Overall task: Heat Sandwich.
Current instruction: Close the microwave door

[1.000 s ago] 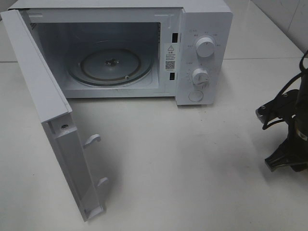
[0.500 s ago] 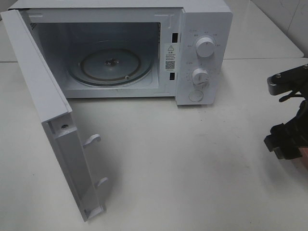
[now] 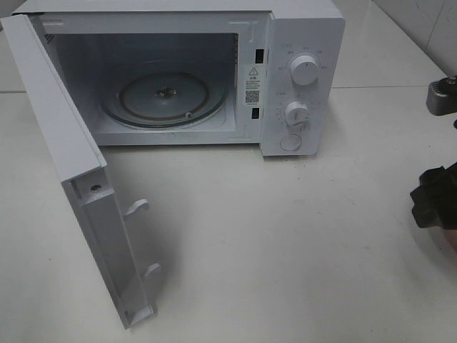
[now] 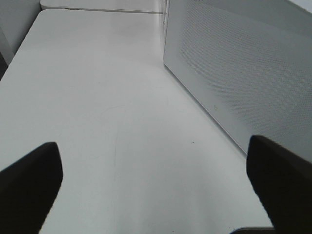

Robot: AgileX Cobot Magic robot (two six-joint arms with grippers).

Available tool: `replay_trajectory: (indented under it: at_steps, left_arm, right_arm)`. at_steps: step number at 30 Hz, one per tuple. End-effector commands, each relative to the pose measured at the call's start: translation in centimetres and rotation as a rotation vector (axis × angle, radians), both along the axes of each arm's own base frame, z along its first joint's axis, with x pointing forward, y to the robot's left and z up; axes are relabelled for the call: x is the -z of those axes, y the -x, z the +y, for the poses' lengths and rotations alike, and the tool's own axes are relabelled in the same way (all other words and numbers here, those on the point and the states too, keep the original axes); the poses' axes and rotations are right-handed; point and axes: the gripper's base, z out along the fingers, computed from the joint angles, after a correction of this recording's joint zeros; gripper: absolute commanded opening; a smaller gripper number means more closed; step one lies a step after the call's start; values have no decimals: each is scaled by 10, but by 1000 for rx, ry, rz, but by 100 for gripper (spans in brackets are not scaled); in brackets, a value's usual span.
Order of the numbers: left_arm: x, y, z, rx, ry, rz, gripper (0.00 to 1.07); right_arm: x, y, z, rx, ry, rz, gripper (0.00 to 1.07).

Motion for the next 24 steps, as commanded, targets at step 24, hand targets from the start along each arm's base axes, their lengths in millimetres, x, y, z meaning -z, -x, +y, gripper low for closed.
replay_trajectory:
  at_steps: [24]
  left_arm:
    - [1, 2, 0, 2, 2, -14, 98]
  right_arm:
    - [-60, 85, -24, -11, -85, -210, 76]
